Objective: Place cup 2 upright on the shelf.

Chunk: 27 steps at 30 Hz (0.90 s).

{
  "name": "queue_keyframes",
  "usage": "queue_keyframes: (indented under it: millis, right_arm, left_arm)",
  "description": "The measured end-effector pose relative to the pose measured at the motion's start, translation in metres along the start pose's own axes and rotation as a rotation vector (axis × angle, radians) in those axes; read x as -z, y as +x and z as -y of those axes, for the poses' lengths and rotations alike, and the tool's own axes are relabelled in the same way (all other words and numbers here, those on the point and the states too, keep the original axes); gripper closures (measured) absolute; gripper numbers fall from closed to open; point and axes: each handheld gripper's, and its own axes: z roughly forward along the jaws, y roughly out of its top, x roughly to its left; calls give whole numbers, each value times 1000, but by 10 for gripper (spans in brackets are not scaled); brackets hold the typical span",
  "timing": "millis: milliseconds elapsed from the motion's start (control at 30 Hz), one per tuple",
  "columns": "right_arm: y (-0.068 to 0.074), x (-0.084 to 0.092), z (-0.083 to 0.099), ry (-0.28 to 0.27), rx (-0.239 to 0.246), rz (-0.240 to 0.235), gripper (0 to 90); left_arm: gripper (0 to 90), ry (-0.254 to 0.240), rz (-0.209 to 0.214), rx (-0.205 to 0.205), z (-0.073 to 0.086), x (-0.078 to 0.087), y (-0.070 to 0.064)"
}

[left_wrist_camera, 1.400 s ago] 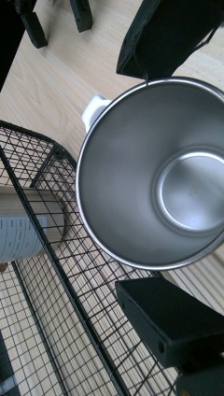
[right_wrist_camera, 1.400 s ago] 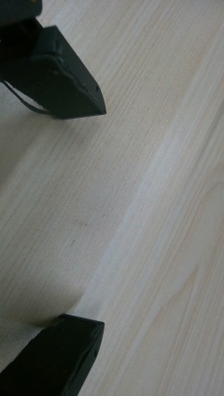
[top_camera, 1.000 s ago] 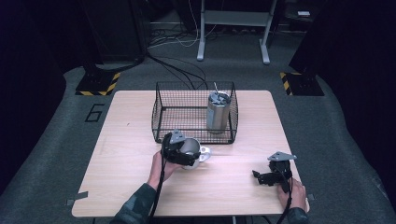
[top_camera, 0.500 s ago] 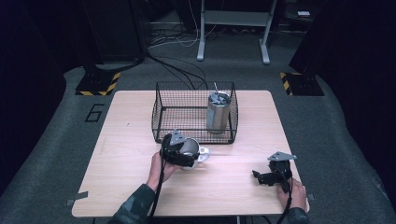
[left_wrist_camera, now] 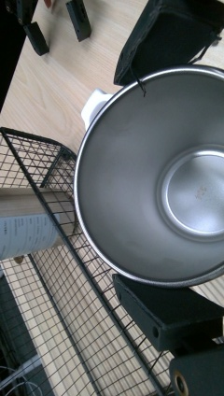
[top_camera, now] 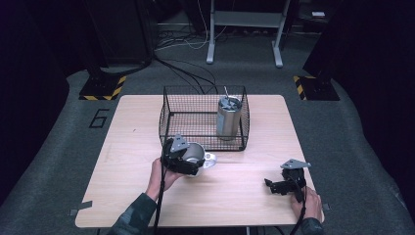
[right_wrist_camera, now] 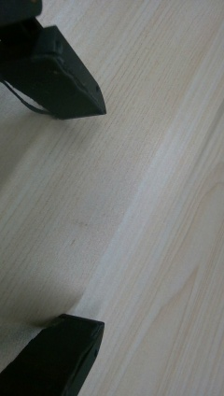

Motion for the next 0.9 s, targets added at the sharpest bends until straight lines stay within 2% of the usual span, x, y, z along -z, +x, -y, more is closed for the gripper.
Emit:
queue_keyframes:
  millis: [267, 367, 433, 667, 900]
  right_arm:
    - [0, 0, 0, 0, 0, 0, 0]
    - [0, 0, 0, -1, 0, -1, 0]
    - [0, 0, 0, 0, 1, 0, 0]
    - [0, 0, 0, -3, -1, 0, 0]
    - [0, 0, 0, 0, 0, -1, 0]
  left_arm:
    - [64, -9, 10, 2, -11, 11, 6]
    - [64, -11, 34, -3, -16, 15, 8]
    - [64, -15, 27, -9, -20, 18, 9]
    - [64, -38, 47, 8, -30, 27, 15]
    - [64, -60, 44, 11, -43, 34, 19]
